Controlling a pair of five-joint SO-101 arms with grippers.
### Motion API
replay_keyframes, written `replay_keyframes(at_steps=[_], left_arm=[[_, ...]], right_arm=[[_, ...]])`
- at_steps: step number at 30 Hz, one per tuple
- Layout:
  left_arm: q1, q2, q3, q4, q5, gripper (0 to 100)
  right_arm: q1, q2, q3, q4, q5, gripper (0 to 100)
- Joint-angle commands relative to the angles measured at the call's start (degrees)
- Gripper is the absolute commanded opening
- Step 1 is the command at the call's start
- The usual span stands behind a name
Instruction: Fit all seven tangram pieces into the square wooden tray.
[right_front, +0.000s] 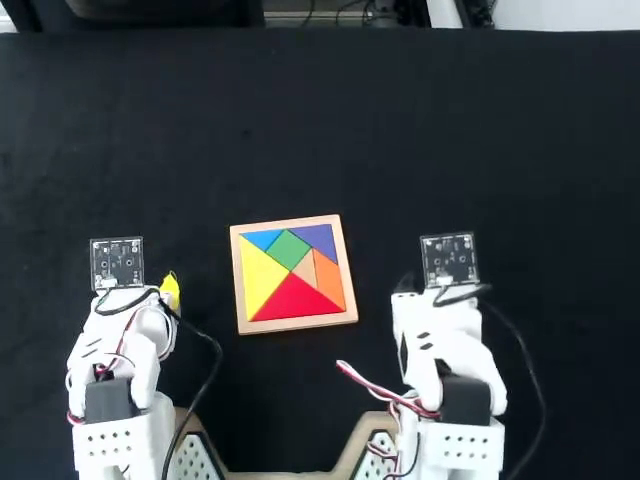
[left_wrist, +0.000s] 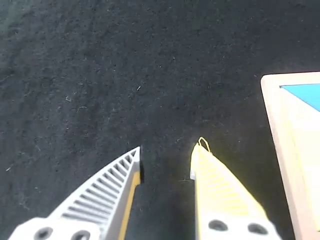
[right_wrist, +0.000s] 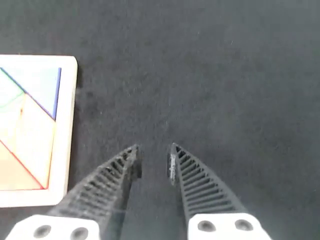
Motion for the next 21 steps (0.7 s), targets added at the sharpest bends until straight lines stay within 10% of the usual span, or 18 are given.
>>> replay_keyframes(at_steps=[1,21], left_arm=[[0.7,-0.5,1.1,-0.2,-0.5,17],[2.2,-0.4,1.1,14.9,-0.2,17]], right_arm=[[-0.4,-3.6,2.2,-4.2,-0.4,10.6],[-0.2,-3.1,4.8,11.7,-0.5,10.6]])
